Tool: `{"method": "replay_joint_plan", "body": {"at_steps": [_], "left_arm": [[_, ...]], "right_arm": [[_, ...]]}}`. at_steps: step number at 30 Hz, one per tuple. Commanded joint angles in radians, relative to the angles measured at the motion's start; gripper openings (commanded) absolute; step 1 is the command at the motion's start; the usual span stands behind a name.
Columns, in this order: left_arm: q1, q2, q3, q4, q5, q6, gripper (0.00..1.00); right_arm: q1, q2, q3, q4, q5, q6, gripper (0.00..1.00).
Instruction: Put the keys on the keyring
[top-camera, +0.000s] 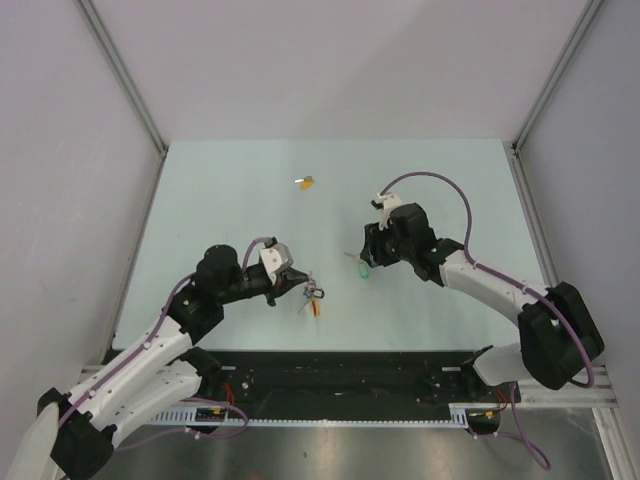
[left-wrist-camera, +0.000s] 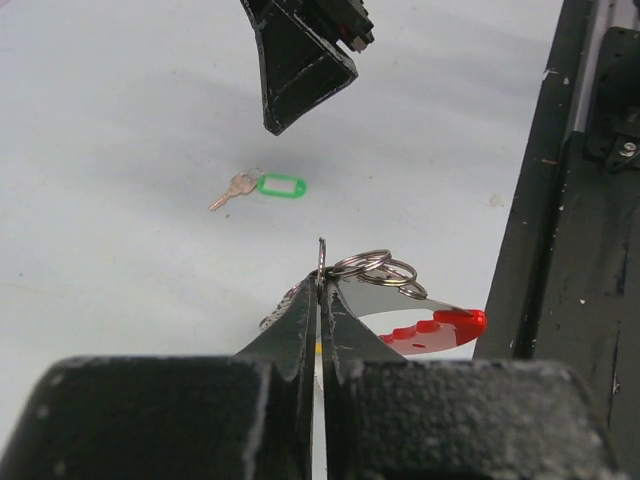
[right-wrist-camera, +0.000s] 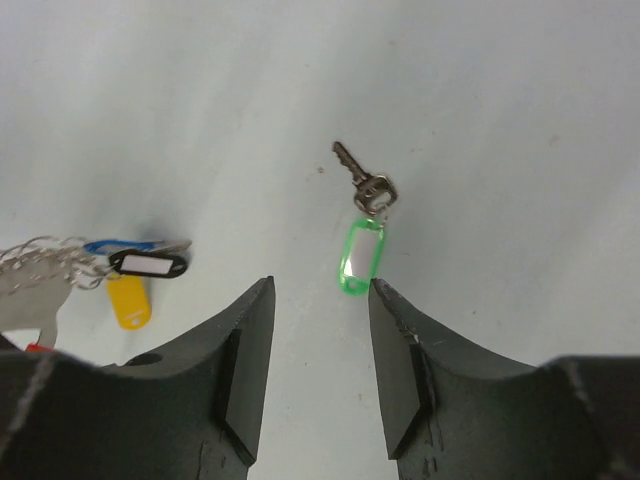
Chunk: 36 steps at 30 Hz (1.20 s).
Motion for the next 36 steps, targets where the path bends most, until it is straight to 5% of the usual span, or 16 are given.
{"method": "replay_joint_plan", "body": {"at_steps": [1, 8, 18, 36], "left_arm": [[0.004, -0.014, 0.011, -0.004, -0.054, -0.013, 0.0], [0.004, 0.006, 0.03, -0.027, -0.087, -0.023, 0.0], [0.004, 0.013, 0.034, -0.03, -0.087, -0.023, 0.0], [0.005, 0.03, 0.051, -0.053, -0.081, -0.013, 0.01]], "right_arm": [[-0.009, 0.075, -0.011, 0.09, 0.106, 0.203, 0.45], [-0.021, 0.187, -0.04, 0.216, 0.131, 0.342, 0.31], [-0.09, 0.276, -0.007, 0.222, 0.025, 0.326, 0.29], [-0.164, 0.442, 0.294, -0.246, -0.136, 0.138, 0.28]]}}
